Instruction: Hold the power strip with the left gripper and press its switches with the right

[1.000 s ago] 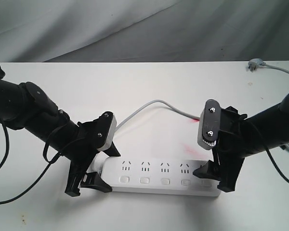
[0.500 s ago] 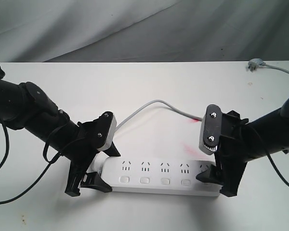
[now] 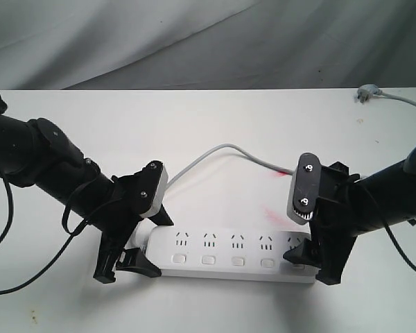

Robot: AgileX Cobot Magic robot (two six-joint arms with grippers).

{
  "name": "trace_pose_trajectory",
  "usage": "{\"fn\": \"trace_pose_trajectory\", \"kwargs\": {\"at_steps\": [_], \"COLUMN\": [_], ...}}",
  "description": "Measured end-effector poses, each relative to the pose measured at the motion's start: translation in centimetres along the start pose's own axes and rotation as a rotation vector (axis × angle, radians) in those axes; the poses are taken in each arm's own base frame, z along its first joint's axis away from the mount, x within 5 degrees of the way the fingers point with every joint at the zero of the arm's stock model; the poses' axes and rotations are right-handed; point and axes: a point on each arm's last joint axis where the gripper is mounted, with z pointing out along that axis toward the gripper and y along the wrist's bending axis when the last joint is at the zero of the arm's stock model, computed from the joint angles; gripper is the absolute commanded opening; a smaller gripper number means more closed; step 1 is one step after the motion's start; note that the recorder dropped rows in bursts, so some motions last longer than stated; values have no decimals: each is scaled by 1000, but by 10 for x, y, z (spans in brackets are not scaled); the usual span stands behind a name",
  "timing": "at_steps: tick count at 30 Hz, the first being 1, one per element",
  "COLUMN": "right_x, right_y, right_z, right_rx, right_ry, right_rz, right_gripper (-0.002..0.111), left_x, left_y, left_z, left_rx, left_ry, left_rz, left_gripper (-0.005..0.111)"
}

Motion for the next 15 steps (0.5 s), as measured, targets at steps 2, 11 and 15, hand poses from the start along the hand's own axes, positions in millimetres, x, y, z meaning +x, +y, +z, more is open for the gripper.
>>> {"fn": "trace_pose_trajectory", "kwargs": {"at_steps": [2,11,15], "right_x": [0,4,4], "right_y": [0,2,2], "right_z": [0,4,7], "right_rx": [3,-4,-13], "right_ry": [1,10,10], "right_rz": [0,30,69], "right_gripper": [74,74,74], "left_x": [0,0,0], "left_y": [0,0,0], "left_z": [0,0,0], "left_rx": [0,0,0], "left_ry": [0,0,0], "left_rz": [0,0,0], "left_gripper": [0,0,0]}}
